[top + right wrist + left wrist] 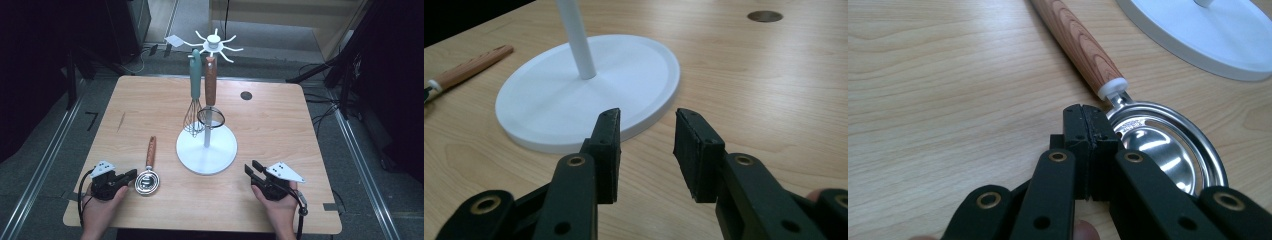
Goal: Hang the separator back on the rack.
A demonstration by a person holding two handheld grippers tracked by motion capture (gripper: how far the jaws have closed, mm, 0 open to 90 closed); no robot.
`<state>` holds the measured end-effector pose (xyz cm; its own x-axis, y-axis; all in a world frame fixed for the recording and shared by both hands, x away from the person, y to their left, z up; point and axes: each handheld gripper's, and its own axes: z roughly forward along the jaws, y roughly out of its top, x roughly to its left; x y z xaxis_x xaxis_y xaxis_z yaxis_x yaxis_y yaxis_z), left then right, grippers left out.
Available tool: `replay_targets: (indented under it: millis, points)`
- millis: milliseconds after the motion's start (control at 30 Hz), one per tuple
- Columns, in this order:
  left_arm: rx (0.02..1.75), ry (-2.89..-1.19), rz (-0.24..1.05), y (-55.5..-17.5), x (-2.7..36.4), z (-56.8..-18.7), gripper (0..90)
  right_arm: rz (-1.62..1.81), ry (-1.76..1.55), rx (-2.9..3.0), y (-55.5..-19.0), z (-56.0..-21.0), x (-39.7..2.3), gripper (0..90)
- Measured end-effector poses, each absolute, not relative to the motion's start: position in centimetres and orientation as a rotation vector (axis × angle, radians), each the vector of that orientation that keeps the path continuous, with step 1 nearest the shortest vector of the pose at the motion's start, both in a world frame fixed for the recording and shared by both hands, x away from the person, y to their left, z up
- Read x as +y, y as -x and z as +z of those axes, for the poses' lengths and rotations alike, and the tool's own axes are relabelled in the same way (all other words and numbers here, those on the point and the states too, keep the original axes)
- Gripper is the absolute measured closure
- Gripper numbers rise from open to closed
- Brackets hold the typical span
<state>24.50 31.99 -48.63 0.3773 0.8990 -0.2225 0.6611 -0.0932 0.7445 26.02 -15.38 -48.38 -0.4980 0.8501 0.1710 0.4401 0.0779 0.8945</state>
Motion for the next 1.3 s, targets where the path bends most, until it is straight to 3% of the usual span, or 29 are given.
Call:
replay_targets:
  millis: [533, 800, 1000, 1300]
  points:
    - [1.230, -1.966, 0.300, -24.0, 28.0, -49.0, 89.2, 1.417, -1.232, 2.067, -26.1, -49.1, -13.4, 61.2]
    - [1.266, -1.860, 0.257, -24.6, 28.0, -48.7, 72.4, 1.418, -1.230, 2.084, -26.2, -49.2, -13.0, 60.7]
    - [1.260, -1.863, 0.255, -24.8, 27.3, -48.7, 67.9, 1.417, -1.230, 2.096, -26.3, -49.3, -12.8, 60.6]
    - [1.264, -1.912, 0.240, -24.8, 26.4, -49.1, 74.1, 1.419, -1.220, 2.110, -26.2, -49.2, -12.6, 60.2]
